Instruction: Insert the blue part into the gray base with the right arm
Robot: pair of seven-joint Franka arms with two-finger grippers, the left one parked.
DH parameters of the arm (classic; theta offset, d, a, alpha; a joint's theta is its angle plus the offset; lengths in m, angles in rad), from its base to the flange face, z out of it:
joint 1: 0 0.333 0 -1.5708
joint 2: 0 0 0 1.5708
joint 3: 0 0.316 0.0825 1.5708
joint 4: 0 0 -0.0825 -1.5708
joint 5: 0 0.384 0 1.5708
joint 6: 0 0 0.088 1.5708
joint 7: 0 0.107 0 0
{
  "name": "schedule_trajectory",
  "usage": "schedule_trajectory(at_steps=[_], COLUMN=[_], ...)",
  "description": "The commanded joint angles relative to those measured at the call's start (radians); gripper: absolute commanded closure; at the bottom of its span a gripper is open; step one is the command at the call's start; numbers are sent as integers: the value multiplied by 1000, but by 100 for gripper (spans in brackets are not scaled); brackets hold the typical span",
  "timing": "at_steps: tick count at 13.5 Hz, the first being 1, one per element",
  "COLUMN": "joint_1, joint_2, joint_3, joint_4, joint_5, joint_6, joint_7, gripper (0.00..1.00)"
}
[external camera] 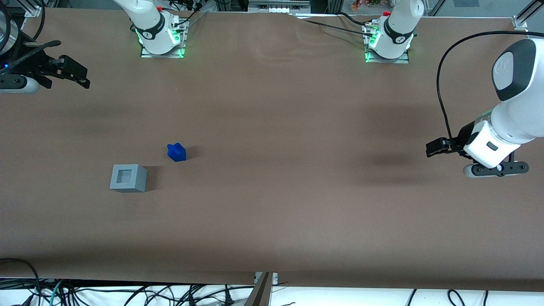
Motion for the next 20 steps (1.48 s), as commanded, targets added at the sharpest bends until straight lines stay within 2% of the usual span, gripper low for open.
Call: schedule_trajectory(at_steps=[1,20], joint_1=[-18,-18], joint_2=[-19,-9], joint_3=[17,26], joint_4=[6,23], joint_5=[6,11], joint_6=[-48,-39], joint_7=[-2,-30], gripper=[0,0])
